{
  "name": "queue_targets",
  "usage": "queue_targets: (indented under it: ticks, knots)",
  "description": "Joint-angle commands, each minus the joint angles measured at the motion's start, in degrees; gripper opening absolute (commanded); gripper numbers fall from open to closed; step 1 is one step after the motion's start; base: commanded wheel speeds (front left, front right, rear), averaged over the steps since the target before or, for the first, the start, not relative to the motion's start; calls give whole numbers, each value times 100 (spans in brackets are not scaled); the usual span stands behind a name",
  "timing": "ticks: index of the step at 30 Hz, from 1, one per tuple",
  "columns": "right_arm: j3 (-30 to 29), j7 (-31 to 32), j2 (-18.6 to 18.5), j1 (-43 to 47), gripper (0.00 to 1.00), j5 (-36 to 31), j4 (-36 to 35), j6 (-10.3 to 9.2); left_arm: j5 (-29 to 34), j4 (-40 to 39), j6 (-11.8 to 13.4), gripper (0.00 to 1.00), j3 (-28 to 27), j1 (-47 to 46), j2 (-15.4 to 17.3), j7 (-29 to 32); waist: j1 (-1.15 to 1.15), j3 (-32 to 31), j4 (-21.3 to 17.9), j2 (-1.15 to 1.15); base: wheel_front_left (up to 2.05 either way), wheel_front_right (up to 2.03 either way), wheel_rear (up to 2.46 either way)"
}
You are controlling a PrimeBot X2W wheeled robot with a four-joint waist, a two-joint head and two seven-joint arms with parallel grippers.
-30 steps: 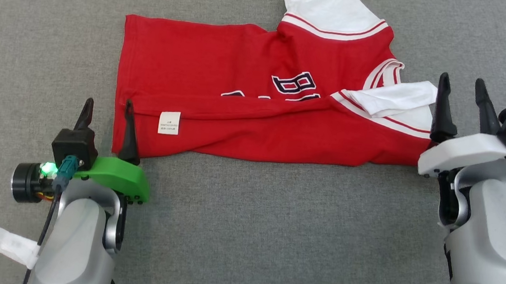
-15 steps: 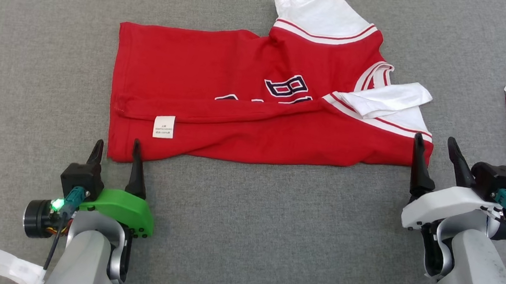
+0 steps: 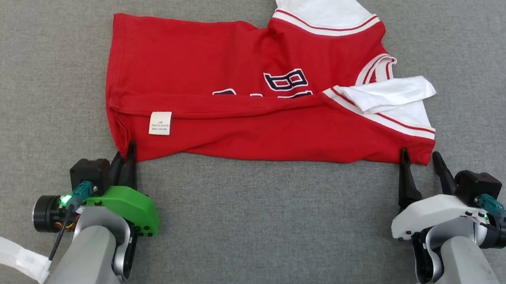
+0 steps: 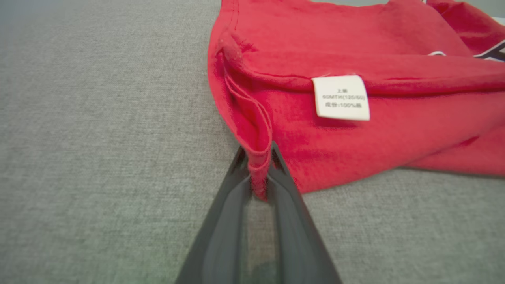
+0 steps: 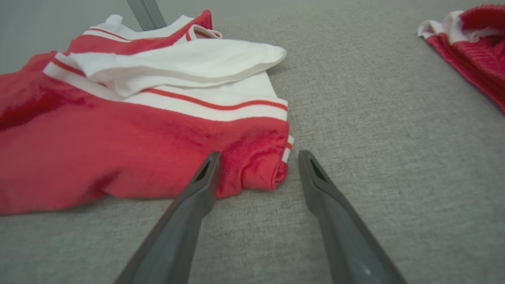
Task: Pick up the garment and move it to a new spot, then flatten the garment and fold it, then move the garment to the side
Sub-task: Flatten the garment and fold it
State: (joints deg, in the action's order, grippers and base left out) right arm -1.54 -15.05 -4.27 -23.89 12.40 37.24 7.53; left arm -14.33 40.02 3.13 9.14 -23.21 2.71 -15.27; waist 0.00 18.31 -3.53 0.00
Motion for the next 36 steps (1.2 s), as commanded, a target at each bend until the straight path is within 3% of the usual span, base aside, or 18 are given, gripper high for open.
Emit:
queue_targets:
  ticks: [1,3,4,12,22,31,32,33,34,35,36]
  knots:
    - [36,-15,-8,-68,100,7,94,-9,-30,106,-10,0,-20,2,42,27,0,22,23,0,0,0,0]
    - [57,-14,-3,-134,13,61,190,-9,-31,137,-31,0,-38,-19,44,28,0,36,37,0,0,0,0]
    - [54,-13,3,-151,0,77,222,-9,-38,153,-41,0,-44,-12,45,28,0,32,43,0,0,0,0]
    - [-60,-15,25,-28,0,268,137,-10,173,-46,-79,0,-325,253,48,21,0,-307,68,0,0,0,0]
    - [-100,-16,-57,921,0,515,143,-13,192,-221,-206,0,-498,1398,51,19,0,-1525,114,0,0,0,0]
    - [201,-16,-118,1658,0,786,46,-15,-162,-457,2,0,-425,2148,54,17,0,-1773,205,0,0,0,0]
    - [210,-16,-124,1688,0,808,25,-15,-177,-476,24,4,-396,2160,54,17,0,-1755,218,0,0,0,0]
    - [208,-16,-126,1698,0,819,7,-15,-194,-484,44,38,-380,2159,54,17,0,-1735,227,0,0,0,0]
    - [196,-16,-127,1705,26,826,-6,-15,-212,-498,76,98,-373,2137,54,17,0,-1706,233,0,0,0,0]
    - [175,-16,-133,1687,88,824,-15,-15,-195,-534,110,100,-376,2091,54,17,0,-1673,238,0,0,0,0]
    - [155,-16,-139,1630,100,807,-29,-14,-182,-612,134,100,-385,2019,54,17,0,-1627,245,0,0,0,0]
